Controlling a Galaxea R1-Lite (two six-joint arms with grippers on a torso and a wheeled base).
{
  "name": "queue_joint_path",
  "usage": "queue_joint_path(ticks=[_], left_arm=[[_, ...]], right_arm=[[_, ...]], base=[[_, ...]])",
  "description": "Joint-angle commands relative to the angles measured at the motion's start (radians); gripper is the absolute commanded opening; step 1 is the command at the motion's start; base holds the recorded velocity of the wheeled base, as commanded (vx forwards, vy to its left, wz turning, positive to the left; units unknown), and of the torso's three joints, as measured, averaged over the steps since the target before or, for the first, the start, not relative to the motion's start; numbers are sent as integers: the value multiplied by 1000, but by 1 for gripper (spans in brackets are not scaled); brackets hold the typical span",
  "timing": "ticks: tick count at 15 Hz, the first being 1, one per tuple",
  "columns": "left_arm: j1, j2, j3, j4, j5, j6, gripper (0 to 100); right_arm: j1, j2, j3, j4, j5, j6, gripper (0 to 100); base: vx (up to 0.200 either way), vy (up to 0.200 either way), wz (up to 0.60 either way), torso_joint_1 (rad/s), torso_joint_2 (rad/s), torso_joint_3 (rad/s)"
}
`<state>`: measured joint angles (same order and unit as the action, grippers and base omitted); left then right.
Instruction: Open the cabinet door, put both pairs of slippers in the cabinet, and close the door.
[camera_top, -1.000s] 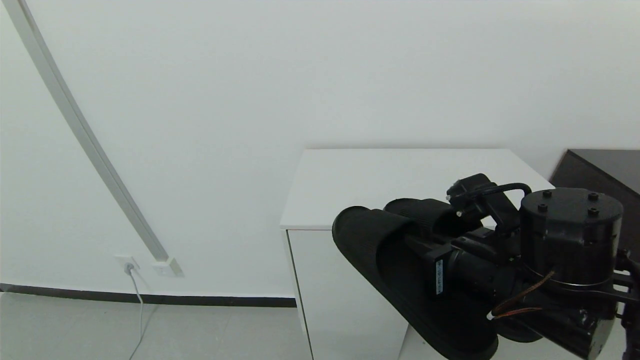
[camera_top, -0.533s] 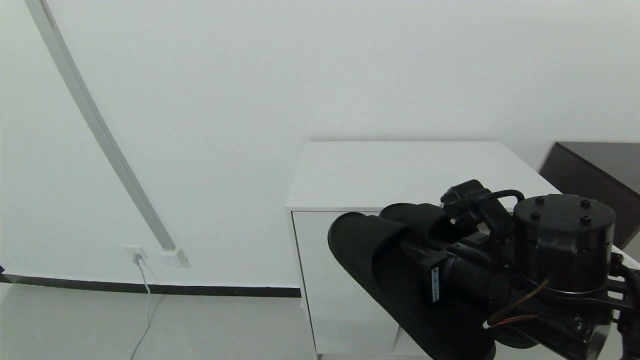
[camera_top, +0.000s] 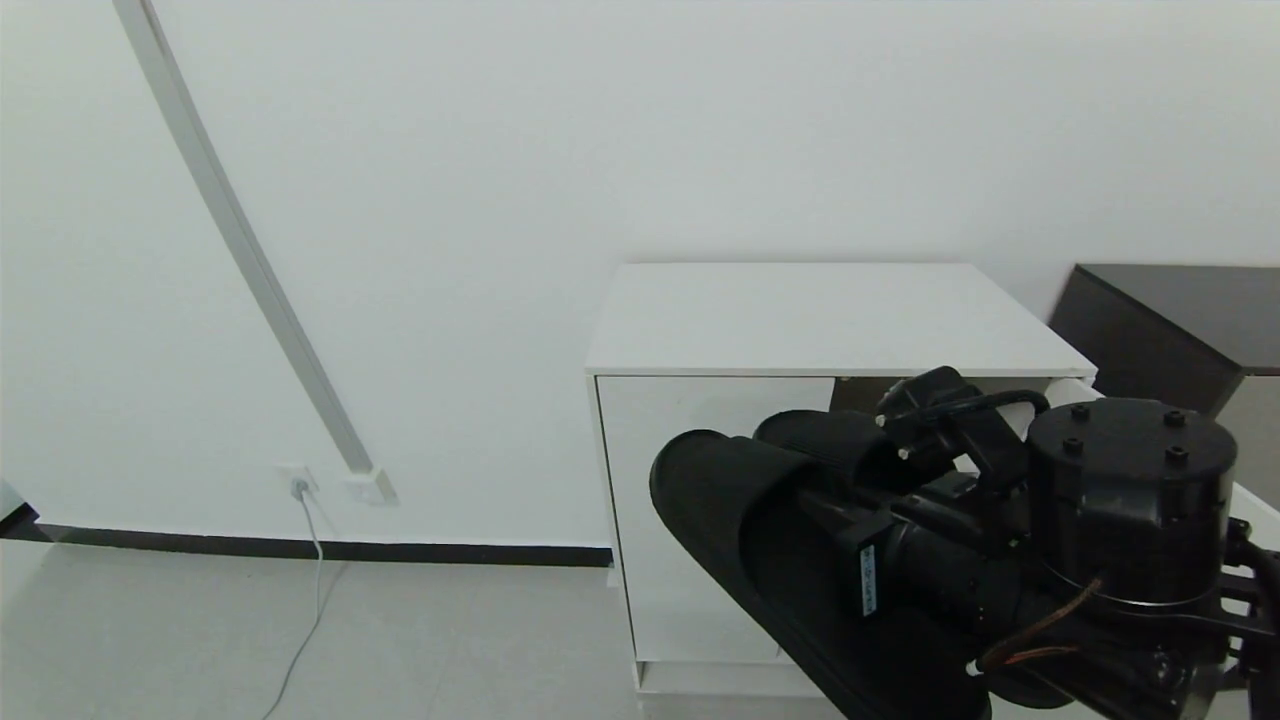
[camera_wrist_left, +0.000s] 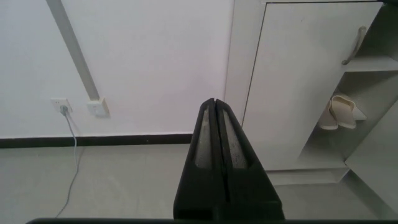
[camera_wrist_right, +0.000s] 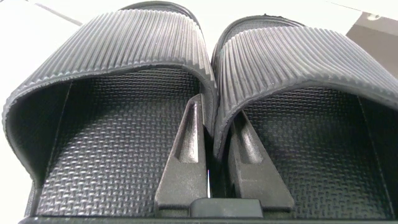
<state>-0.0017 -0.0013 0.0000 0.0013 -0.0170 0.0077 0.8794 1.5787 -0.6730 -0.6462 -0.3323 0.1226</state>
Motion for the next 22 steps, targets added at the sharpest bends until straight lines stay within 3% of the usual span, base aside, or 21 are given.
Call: queue_joint_path(ticks=[1,20,22], left_arm=[[0,1,0,0,0,0,0],[0,1,0,0,-1,5,0],[0,1,0,0,-1,5,0]], right_arm=[[7,3,3,-4,-2,0,0],[10,27,69,-141,6,-9,0],[10,29,76,-171,4,-12,0]], base=[[0,0,0,0,0,0],[0,0,0,0,0,0],[0,-200,0,0,7,-2]])
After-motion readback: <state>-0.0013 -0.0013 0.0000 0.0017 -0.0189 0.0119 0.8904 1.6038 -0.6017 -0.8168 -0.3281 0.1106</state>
